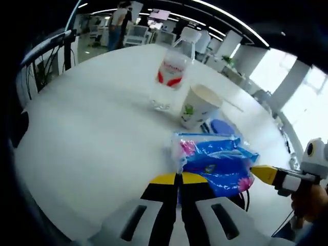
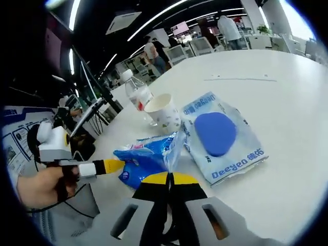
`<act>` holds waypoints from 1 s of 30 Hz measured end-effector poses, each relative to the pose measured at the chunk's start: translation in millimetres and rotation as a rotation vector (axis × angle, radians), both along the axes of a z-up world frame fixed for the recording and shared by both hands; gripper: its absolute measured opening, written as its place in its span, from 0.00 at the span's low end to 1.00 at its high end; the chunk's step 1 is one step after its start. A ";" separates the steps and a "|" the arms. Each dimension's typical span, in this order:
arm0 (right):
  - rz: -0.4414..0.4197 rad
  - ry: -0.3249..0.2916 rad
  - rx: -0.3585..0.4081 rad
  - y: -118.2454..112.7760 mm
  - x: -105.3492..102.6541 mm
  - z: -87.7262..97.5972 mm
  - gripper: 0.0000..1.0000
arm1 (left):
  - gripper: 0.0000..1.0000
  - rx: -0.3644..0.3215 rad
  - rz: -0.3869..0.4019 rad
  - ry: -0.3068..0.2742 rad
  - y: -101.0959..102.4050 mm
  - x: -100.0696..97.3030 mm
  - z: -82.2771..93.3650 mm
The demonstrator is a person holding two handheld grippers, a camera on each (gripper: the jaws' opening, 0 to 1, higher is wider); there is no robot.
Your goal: Arrange the tabletop items into an orderly group along one side of the table until the central work area is clear of visible clutter.
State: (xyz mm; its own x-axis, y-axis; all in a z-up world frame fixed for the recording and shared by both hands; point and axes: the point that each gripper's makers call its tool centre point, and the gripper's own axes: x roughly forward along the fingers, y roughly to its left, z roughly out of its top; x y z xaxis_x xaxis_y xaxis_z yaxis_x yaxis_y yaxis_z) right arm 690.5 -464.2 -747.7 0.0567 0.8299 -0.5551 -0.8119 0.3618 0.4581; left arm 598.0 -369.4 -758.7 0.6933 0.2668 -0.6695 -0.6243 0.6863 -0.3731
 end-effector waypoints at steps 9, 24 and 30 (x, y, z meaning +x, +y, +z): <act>-0.017 -0.003 0.054 -4.5 9.3 20.6 0.00 | 0.00 0.042 -0.032 -0.023 11.0 17.7 17.7; -0.080 0.005 0.128 -29.8 48.3 46.8 0.00 | 0.00 0.110 -0.096 -0.038 -8.5 57.7 49.3; -0.106 0.008 0.132 -48.2 67.7 47.7 0.00 | 0.00 0.117 -0.120 -0.035 -29.3 75.5 52.0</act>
